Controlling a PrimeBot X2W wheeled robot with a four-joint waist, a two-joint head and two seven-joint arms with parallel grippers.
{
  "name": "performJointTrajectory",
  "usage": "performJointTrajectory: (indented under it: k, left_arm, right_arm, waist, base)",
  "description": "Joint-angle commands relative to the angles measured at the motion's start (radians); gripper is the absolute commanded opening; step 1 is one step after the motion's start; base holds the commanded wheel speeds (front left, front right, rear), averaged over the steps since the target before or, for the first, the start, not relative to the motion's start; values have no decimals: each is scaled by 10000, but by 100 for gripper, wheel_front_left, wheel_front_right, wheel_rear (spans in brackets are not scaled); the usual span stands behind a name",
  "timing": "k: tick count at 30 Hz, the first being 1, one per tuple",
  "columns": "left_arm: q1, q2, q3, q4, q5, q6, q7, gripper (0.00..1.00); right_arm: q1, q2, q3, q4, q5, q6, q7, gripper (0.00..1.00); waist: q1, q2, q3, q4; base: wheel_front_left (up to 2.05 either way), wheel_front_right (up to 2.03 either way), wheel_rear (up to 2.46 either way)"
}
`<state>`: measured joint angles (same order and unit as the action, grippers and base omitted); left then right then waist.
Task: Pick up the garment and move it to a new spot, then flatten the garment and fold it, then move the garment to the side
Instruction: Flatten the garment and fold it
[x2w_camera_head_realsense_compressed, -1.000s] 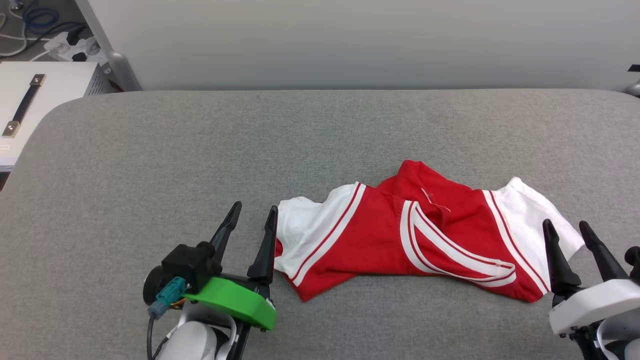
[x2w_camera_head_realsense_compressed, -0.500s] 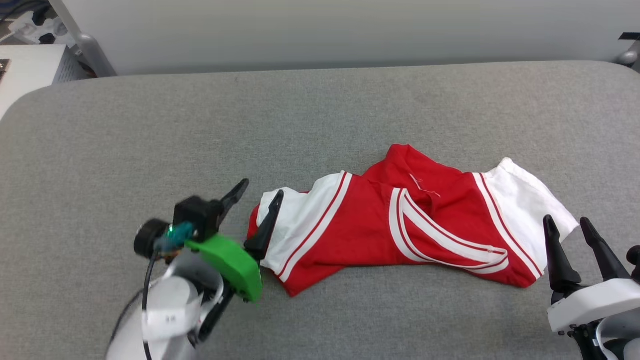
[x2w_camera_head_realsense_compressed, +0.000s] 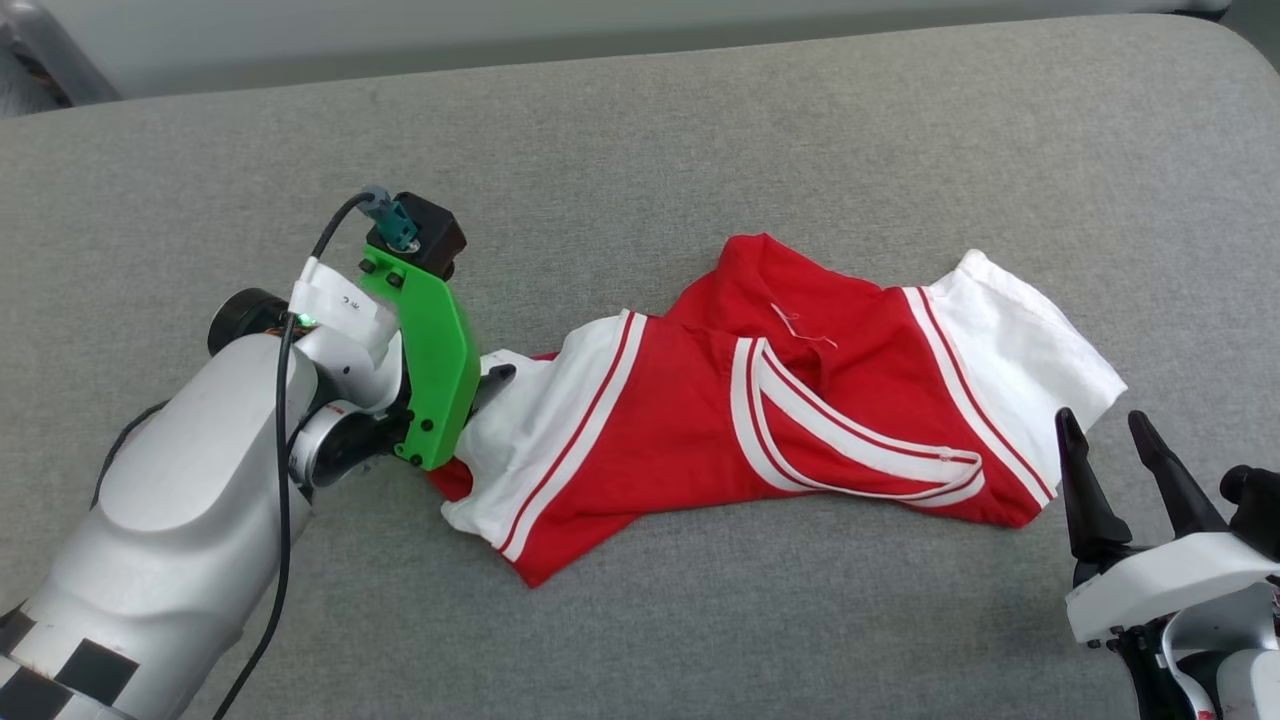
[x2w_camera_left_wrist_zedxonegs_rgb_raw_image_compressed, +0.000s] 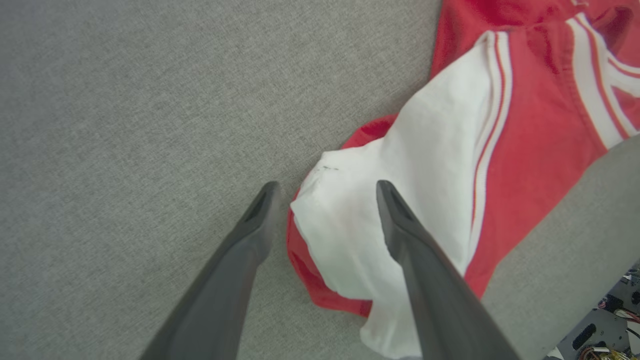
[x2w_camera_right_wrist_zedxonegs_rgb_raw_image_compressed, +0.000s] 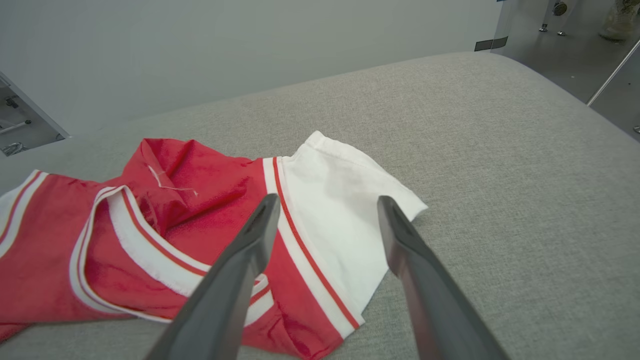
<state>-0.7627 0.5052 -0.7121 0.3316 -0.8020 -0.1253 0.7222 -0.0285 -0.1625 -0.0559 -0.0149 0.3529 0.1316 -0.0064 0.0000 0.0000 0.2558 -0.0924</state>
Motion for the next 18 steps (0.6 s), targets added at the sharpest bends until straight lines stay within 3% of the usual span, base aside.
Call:
performJointTrajectory:
  k: [1,8,9,10,18]
  left_arm:
    - [-233,116,-110,183,-79,-54,-1,100]
    - [-461,226,-685,793,-179,-54,-250,100]
    - [-478,241,-779,852,-232,-54,-283,67]
    - [-495,251,-855,888,-274,-54,-325,0]
    - [-823,293,-1216,981,-520,-54,-1597,0]
  right_arm:
    - [-190,58,47,65,-60,-9,-90,100]
    - [-231,81,134,270,-62,-9,-188,100]
    - [-236,86,143,291,-73,-9,-196,100]
    - [-244,90,149,307,-81,-9,-203,100]
    - [-318,95,242,502,-159,-9,-150,100]
  waist:
    - [0,0,221,-237]
    - [0,0,419,-360]
    - [0,0,443,-356]
    - [0,0,461,-348]
    - [0,0,313,-216]
  base:
    - [0,0,0]
    - [0,0,0]
    - [0,0,0]
    - [0,0,0]
    - [0,0,0]
